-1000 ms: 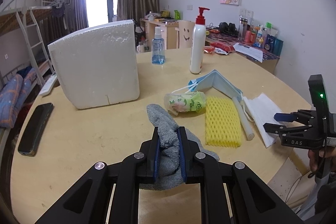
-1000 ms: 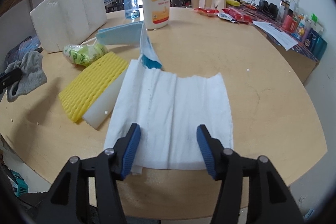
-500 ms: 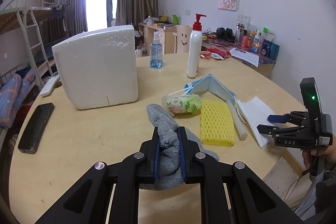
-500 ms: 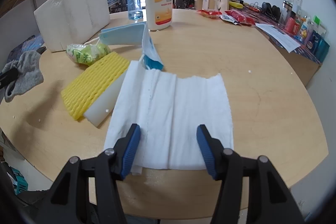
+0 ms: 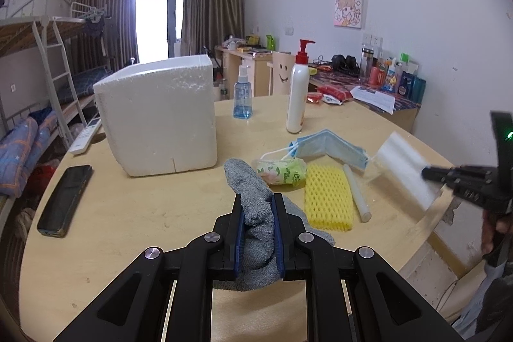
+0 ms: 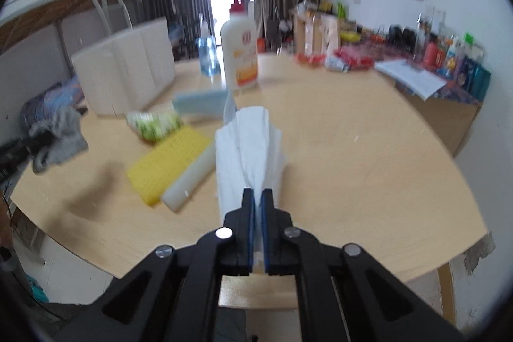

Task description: Organize soft objects

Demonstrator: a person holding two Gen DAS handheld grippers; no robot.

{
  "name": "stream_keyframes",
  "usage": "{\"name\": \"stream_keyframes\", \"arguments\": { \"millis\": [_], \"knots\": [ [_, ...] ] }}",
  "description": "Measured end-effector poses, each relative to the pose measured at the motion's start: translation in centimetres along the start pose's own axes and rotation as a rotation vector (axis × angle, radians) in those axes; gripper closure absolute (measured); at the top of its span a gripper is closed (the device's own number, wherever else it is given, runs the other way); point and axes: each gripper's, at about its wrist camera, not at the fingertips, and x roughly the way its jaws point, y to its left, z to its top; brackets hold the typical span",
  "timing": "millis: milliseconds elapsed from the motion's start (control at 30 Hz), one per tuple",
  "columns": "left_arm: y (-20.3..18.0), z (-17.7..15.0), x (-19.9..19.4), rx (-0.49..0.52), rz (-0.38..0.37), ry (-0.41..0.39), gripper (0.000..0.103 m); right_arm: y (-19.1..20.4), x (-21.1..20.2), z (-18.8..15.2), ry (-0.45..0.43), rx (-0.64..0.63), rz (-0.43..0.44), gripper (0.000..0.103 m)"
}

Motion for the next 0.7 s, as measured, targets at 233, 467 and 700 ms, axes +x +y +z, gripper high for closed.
{"name": "stream_keyframes", "arguments": {
  "millis": [233,467,700],
  "knots": [
    [-0.2,0.0,-0.9,0.002,0.002,-0.02,0.087,0.1,-3.0,2.1,-0.114,0.004,-0.005,0.097],
    [-0.2,-0.1,-1.1,0.004,0.006,-0.025,0.087,-0.1,-3.6,2.9,-0.163,0.014,-0.005,0.097],
    [-0.1,-0.2,-1.2,0.005,0.002,-0.031,0.087,-2.2,-0.1,1.2,-0.062,0.052,-0.061,0.096]
  ]
}}
